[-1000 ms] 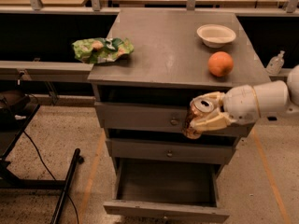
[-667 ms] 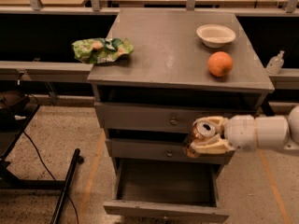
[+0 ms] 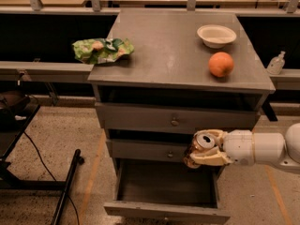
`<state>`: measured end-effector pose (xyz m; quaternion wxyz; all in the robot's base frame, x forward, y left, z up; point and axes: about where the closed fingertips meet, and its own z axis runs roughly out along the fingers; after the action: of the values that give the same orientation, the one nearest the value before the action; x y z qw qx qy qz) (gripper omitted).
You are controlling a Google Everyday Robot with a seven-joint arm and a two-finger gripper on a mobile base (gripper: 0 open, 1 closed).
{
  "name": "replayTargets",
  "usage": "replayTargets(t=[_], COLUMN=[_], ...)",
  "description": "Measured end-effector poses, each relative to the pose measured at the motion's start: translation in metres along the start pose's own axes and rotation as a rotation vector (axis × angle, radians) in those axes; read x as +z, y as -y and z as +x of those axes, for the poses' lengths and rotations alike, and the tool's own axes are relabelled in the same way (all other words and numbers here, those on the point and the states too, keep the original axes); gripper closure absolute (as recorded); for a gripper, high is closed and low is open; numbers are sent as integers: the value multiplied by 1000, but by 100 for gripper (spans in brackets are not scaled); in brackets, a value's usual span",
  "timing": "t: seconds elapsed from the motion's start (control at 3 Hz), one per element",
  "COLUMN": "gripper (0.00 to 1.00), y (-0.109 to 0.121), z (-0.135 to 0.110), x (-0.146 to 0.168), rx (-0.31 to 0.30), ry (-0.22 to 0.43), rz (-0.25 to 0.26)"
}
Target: Place orange can into bottom drawer
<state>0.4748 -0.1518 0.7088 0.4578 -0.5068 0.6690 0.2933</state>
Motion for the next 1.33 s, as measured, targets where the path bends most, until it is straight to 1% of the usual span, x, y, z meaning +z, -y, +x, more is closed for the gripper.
replayTargets(t=[0.33, 0.67, 1.0, 1.33], gripper=[100, 100, 100, 100], y=[-6, -26, -38, -39], z=[42, 133, 167, 166], x=[30, 104, 134, 134], rx=[37, 49, 107, 109], ry=[16, 5, 37, 39], rz=[16, 4, -3, -7])
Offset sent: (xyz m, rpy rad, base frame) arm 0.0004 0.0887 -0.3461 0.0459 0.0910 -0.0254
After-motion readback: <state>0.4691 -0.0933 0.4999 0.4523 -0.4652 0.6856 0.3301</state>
